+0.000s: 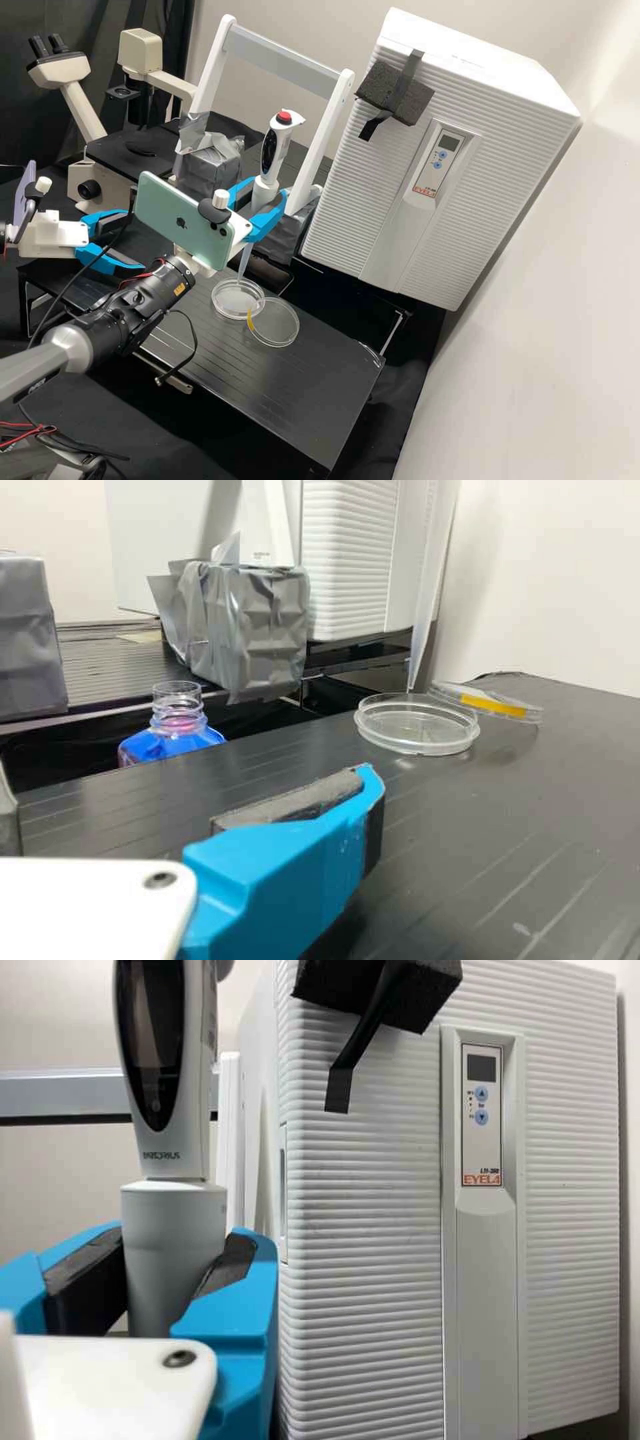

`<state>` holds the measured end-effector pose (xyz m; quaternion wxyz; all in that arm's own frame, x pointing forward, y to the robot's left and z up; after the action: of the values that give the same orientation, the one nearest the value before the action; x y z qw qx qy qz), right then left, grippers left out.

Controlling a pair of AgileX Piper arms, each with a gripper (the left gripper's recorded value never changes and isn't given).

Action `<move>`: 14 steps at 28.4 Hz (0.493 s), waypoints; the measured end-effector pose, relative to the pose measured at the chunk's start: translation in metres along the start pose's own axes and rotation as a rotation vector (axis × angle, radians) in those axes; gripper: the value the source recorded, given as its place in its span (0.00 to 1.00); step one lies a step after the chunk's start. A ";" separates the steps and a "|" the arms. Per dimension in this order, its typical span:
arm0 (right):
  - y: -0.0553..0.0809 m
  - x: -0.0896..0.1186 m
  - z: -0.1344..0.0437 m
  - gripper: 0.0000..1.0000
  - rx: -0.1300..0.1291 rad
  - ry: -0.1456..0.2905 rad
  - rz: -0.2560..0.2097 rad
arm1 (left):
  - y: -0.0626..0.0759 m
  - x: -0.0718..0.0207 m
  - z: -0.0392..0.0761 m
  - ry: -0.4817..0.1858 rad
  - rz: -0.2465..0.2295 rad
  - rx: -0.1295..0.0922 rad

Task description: Use the pipette

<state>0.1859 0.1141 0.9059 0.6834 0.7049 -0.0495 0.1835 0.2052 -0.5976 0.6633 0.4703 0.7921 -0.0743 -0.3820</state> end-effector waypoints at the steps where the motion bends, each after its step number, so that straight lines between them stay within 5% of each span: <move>1: 0.000 0.000 0.000 0.00 0.000 0.000 0.000 | 0.000 0.0000 0.000 0.000 0.000 0.000; 14: 0.000 -0.001 0.000 0.00 0.001 -0.003 -0.006 | -0.002 -0.0013 0.002 -0.008 -0.002 0.001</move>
<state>0.1848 0.1140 0.9057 0.6835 0.7056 -0.0482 0.1804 0.2026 -0.5976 0.6622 0.4694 0.7907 -0.0757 -0.3856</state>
